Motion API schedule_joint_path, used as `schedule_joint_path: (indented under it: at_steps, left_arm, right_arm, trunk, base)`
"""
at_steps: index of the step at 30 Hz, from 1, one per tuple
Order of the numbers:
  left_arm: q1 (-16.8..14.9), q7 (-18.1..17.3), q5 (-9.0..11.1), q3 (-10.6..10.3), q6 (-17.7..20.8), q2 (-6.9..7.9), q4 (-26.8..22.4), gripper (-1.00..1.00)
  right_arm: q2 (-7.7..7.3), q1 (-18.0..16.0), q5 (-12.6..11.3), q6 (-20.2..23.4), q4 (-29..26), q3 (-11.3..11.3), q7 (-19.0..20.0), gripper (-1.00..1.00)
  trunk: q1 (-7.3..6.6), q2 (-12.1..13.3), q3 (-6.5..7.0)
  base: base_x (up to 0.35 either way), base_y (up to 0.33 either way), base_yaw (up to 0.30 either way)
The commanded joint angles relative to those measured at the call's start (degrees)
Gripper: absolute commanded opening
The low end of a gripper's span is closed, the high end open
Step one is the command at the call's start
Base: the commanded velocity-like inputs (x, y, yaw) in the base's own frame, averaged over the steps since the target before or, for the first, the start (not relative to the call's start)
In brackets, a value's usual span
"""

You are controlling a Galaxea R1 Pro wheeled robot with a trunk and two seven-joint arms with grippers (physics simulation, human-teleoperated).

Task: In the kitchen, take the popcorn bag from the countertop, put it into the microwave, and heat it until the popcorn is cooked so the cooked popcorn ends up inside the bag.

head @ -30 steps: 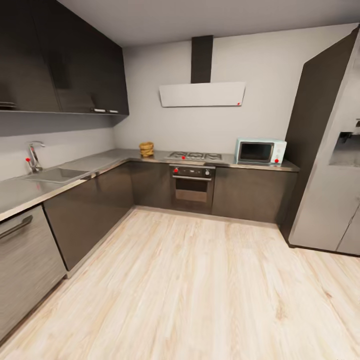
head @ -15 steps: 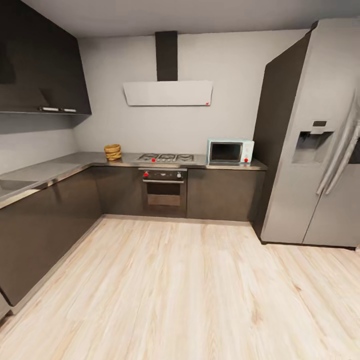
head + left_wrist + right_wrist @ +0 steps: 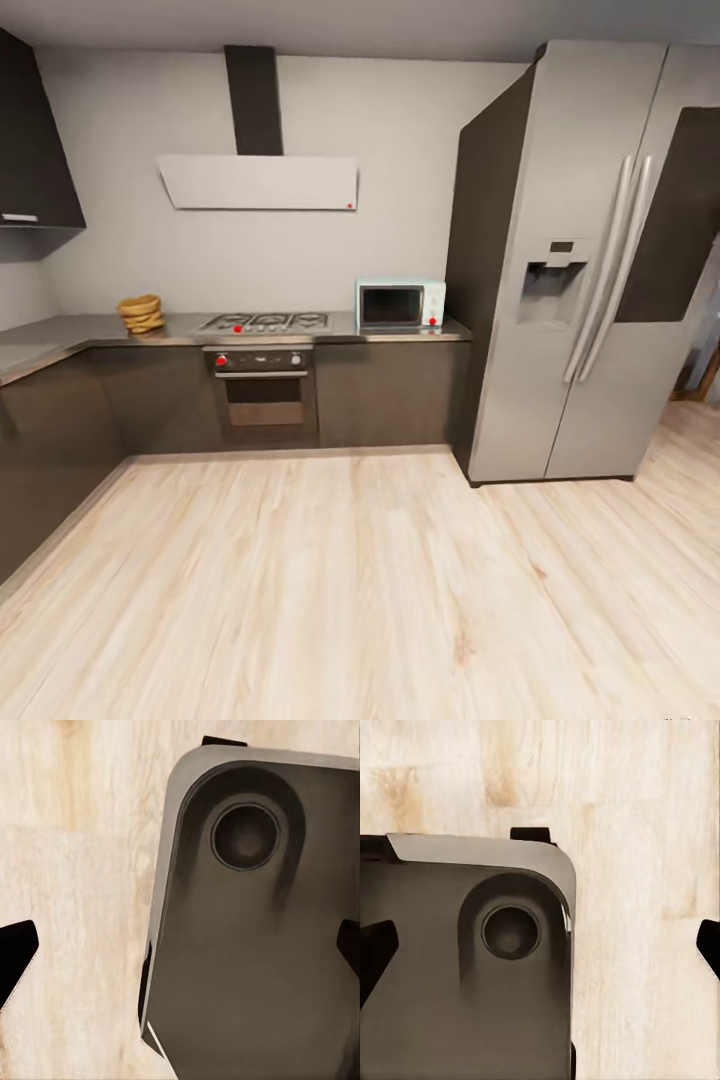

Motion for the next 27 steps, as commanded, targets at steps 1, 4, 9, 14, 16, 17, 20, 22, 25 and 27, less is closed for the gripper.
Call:
schedule_joint_path:
  at_steps: [1, 4, 9, 14, 16, 17, 20, 22, 25, 27]
  left_arm:
    - [0.0, 0.1, 0.0, 0.3, -0.1, 0.0, 0.0, 1.0]
    - [0.0, 0.1, 0.0, 0.3, -0.1, 0.0, 0.0, 1.0]
    - [0.0, 0.1, 0.0, 0.3, -0.1, 0.0, 0.0, 1.0]
    - [0.0, 0.1, 0.0, 0.3, -0.1, 0.0, 0.0, 1.0]
    - [-0.1, 0.1, 0.0, 0.3, -0.1, 0.0, 0.0, 1.0]
    - [-0.1, 0.1, 0.0, 0.3, -0.1, 0.0, 0.0, 1.0]
    - [0.0, 0.1, 0.0, 0.3, -0.1, 0.0, 0.0, 1.0]
    - [0.0, 0.1, 0.0, 0.3, -0.1, 0.0, 0.0, 1.0]
    - [0.0, 0.1, 0.0, 0.3, -0.1, 0.0, 0.0, 1.0]
    - [0.0, 0.1, 0.0, 0.3, -0.1, 0.0, 0.0, 1.0]
  right_arm:
    - [0.0, 0.0, 0.0, 0.0, -0.1, 0.0, 0.0, 1.0]
    - [0.01, 0.0, 0.0, 0.0, -0.1, 0.0, 0.0, 1.0]
    - [0.01, 0.0, 0.0, -0.1, -0.1, 0.0, 0.0, 1.0]
    - [0.01, 0.0, 0.0, -0.1, -0.1, 0.0, 0.0, 1.0]
    - [0.01, 0.0, 0.0, -0.2, -0.1, 0.0, 0.0, 1.0]
    - [0.01, 0.0, 0.0, -0.5, -0.1, 0.0, 0.0, 1.0]
    - [0.01, 0.0, 0.0, -2.8, -0.1, 0.0, 0.0, 1.0]
    - [0.01, 0.0, 0.0, -3.6, 0.0, 0.1, 0.0, 1.0]
    - [0.01, 0.0, 0.0, -4.1, 0.1, 0.1, 0.0, 1.0]
    - [0.01, 0.0, 0.0, -4.1, 0.1, 0.1, 0.0, 1.0]
  trunk:
    - [0.03, 0.0, -0.05]
    - [0.03, 0.0, -0.05]
    - [0.03, 0.0, -0.05]
    - [0.03, 0.0, -0.05]
    - [0.03, 0.0, -0.05]
    - [0.03, 0.0, -0.05]
    - [0.03, 0.0, -0.05]
    - [0.03, 0.0, -0.05]
    - [0.03, 0.0, -0.05]
    - [0.03, 0.0, -0.05]
  base:
    - [0.305, -0.195, -0.298]
    - [0.305, -0.195, -0.298]
    - [0.305, -0.194, -0.213]
    - [0.311, -0.12, -0.024]
    - [0.325, -0.037, -0.004]
    - [0.329, -0.014, -0.001]
    - [0.332, -0.006, -0.001]
    - [0.336, -0.002, 0.0]
    - [0.337, 0.0, 0.0]
    - [0.338, 0.0, 0.0]
